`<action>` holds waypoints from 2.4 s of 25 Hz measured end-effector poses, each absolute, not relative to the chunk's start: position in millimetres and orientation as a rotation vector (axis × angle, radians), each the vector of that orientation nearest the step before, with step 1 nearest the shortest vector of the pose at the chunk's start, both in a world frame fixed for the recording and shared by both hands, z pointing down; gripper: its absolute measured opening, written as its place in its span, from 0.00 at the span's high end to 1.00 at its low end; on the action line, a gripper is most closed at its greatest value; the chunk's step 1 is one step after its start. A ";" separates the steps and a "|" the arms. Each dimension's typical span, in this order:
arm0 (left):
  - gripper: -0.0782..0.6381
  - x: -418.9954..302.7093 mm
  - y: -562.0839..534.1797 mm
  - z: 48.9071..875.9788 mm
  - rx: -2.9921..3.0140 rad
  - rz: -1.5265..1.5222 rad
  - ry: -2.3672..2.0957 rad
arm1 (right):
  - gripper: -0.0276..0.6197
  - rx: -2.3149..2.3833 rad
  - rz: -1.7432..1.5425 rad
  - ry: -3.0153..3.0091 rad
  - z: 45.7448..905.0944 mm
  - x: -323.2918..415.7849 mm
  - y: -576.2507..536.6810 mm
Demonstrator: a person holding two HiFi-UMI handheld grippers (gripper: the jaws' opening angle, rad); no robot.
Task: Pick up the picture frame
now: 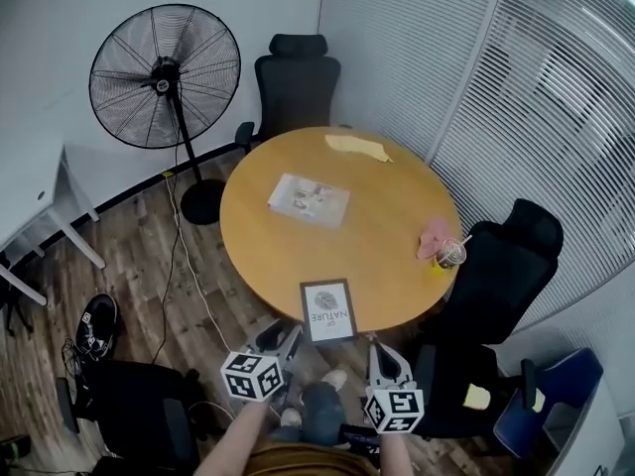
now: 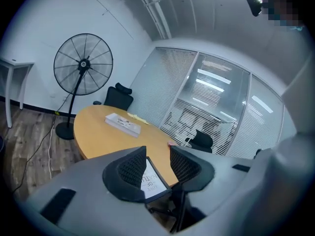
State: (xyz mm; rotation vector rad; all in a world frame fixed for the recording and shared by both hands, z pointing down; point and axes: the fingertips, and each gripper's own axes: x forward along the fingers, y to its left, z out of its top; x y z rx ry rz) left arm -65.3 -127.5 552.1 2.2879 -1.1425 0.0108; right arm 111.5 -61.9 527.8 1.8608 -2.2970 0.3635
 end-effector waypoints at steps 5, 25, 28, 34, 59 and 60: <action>0.66 -60.6 -141.5 555.5 2.294 0.024 -1.146 | 0.94 1.835 0.363 -2.311 531.6 109.8 -72.8; 0.66 -52.9 -160.3 624.8 2.168 0.180 -1.131 | 0.94 1.681 0.396 -2.245 582.5 113.9 -100.9; 0.66 -46.1 -164.0 639.8 2.143 0.216 -1.113 | 0.94 1.663 0.424 -2.233 593.2 118.0 -106.2; 0.66 -34.6 -163.9 666.3 2.093 0.276 -1.068 | 0.94 1.624 0.468 -2.210 612.4 122.5 -113.5; 0.56 -6.6 -162.4 759.8 1.776 0.384 -0.894 | 0.94 1.479 0.605 -2.178 670.7 140.2 -140.2; 0.57 -4.5 -162.1 761.4 1.767 0.379 -0.883 | 0.94 1.476 0.605 -2.177 671.8 141.3 -141.2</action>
